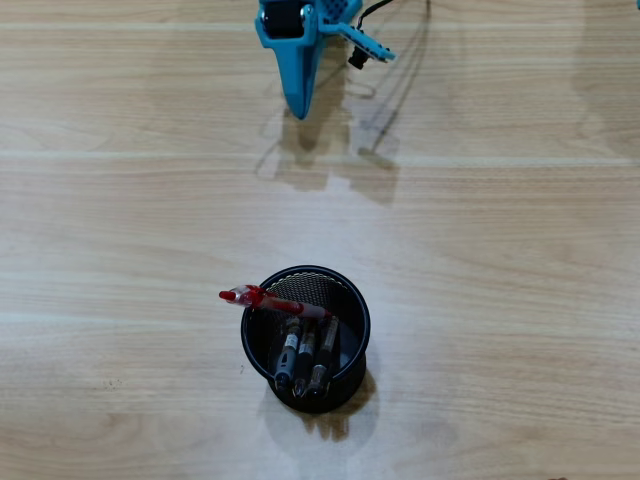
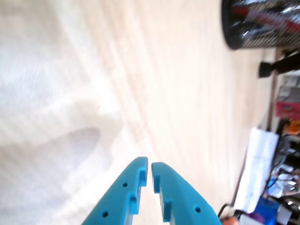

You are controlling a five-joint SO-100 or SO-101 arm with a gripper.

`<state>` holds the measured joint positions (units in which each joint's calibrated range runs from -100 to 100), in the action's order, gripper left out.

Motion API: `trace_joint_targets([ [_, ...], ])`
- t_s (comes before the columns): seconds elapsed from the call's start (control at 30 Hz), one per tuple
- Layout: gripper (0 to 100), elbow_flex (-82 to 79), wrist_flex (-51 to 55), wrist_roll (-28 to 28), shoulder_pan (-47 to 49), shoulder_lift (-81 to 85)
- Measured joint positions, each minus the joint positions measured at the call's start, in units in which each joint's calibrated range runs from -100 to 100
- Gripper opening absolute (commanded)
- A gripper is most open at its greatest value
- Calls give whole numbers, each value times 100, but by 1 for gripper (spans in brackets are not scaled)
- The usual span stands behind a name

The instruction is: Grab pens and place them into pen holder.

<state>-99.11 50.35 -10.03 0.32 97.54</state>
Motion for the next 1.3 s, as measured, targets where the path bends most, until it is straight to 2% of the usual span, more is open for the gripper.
trace_joint_targets([
  [0.2, 2, 18, 355, 88, -253, 0],
  [0.43, 2, 80, 389, 1112, -90, 17],
  [0.5, 2, 80, 389, 1190, -90, 17],
  [1.3, 2, 80, 389, 1242, -81, 17],
])
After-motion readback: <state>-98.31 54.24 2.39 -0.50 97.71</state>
